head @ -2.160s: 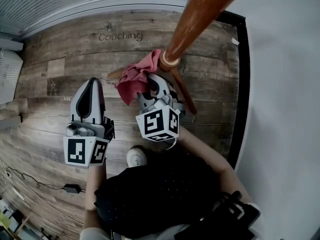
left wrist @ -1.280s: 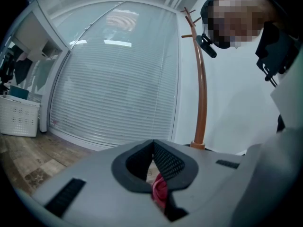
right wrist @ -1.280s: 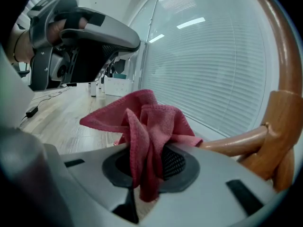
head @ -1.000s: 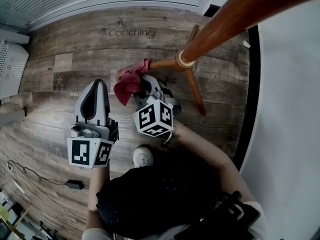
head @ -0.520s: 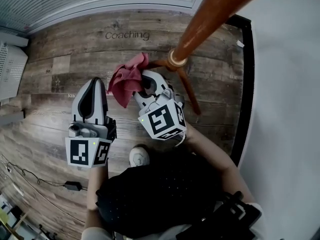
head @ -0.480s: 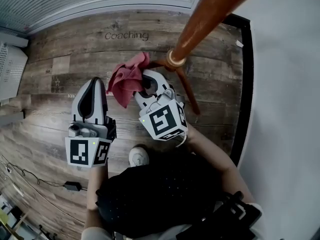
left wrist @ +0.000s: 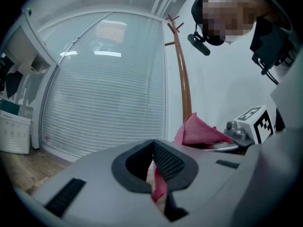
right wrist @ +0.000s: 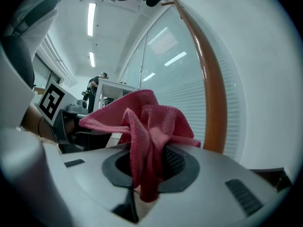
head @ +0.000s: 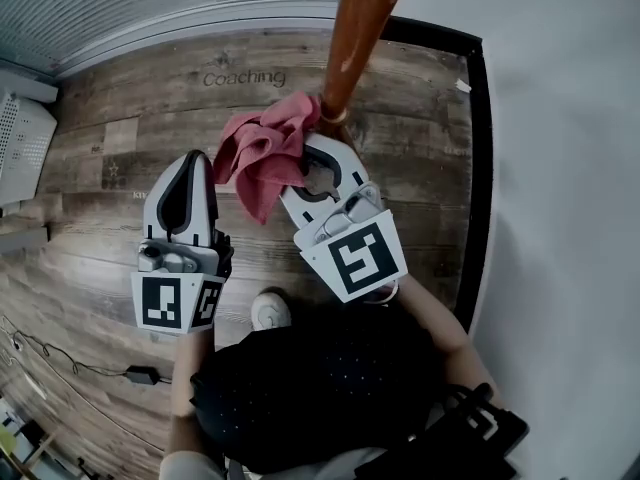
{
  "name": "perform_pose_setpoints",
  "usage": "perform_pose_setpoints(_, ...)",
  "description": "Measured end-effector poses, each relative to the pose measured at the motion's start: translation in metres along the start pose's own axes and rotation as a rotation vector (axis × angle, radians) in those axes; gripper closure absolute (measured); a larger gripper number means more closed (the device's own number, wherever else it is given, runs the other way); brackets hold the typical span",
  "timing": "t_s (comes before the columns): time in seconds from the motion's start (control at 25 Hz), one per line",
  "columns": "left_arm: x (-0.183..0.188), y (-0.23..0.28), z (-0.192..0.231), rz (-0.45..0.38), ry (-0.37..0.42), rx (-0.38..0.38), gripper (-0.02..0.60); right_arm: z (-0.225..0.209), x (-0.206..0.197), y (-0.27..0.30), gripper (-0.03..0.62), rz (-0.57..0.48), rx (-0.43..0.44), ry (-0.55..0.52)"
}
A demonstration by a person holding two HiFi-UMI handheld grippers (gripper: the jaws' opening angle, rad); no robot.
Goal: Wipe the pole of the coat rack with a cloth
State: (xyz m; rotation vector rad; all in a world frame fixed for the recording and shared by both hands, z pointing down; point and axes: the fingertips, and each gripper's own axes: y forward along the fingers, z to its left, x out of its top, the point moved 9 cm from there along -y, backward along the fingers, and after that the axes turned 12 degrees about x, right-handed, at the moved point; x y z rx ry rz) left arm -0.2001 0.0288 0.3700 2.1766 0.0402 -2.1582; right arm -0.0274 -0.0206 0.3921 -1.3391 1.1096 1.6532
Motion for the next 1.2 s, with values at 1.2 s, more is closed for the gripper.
perform_pose_setpoints(1.2,0.028,0.011,-0.015,-0.027,0.137,-0.07,0.566,0.0,0.033,-0.006,0.513,0.012,0.052,-0.046)
